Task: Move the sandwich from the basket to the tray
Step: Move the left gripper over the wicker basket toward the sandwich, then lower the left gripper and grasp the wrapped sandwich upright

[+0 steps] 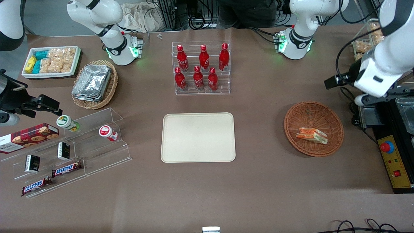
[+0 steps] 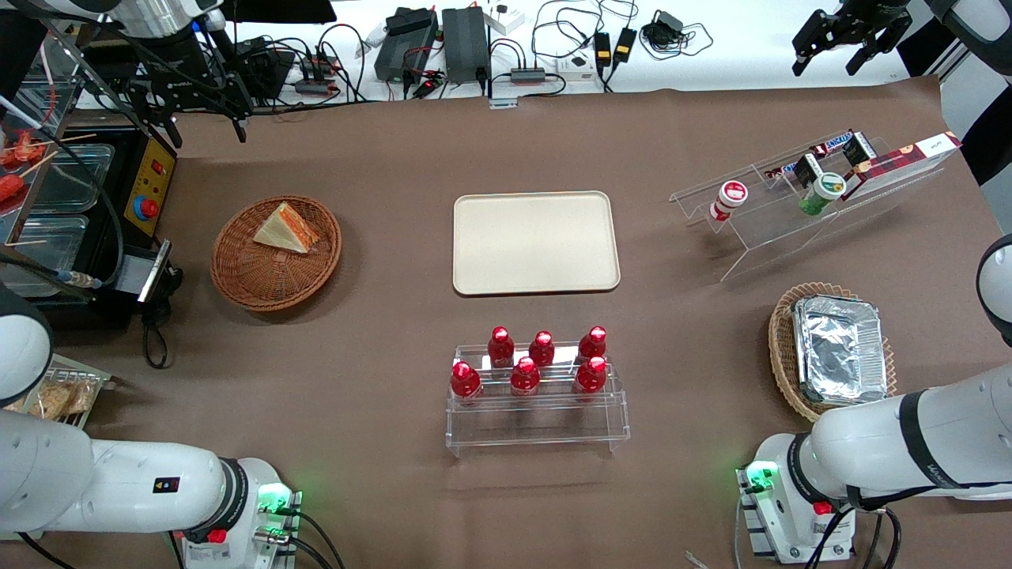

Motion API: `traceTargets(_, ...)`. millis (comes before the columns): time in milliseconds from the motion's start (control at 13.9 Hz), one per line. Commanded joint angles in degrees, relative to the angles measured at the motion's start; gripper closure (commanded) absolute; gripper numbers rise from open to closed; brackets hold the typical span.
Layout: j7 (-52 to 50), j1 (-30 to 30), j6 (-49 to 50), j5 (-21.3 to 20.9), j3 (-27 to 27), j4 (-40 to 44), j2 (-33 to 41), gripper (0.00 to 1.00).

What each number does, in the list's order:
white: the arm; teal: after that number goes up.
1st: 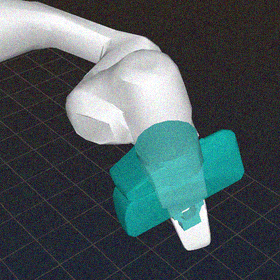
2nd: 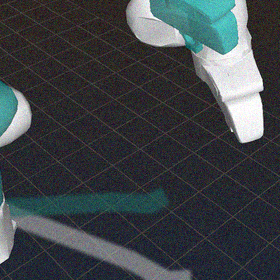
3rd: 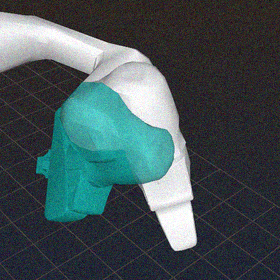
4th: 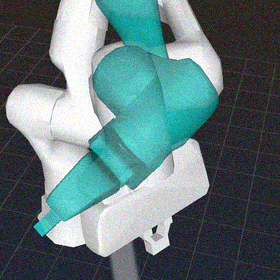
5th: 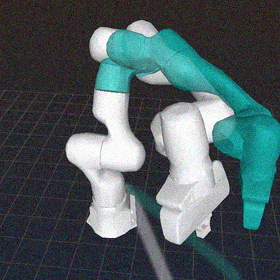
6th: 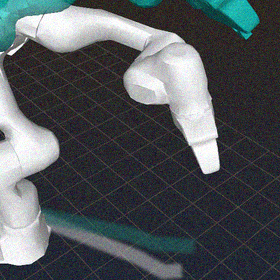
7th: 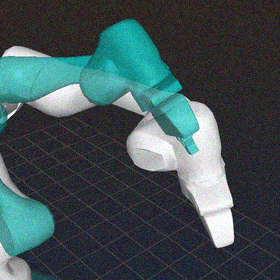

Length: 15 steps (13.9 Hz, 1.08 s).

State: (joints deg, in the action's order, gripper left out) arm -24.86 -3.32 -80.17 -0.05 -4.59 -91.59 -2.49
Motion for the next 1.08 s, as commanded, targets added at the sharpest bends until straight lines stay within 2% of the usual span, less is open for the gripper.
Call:
traceTargets(0, -9.39, 0.95, -6.36, -0.3, 0.72, -5.41, -0.85, 0.0)
traceTargets(144, -15.79, 0.95, -14.45, -0.22, 1.25, -11.56, -1.02, 0.0)
traceTargets(361, -34.05, 0.42, -33.78, -0.04, 1.16, -20.97, -3.55, 0.0)
traceTargets(505, -42.61, -0.45, -36.54, -0.48, 0.9, -20.65, -9.25, 0.0)
traceTargets(649, -47.98, -0.11, -40.22, -0.31, 1.16, -21.17, -12.0, 0.0)
traceTargets(866, -53.53, 1.56, -46.28, 0.49, 1.43, -20.73, -16.39, 0.0)
traceTargets(1010, -53.63, 1.56, -47.18, 0.57, 1.43, -20.56, -17.54, 0.0)
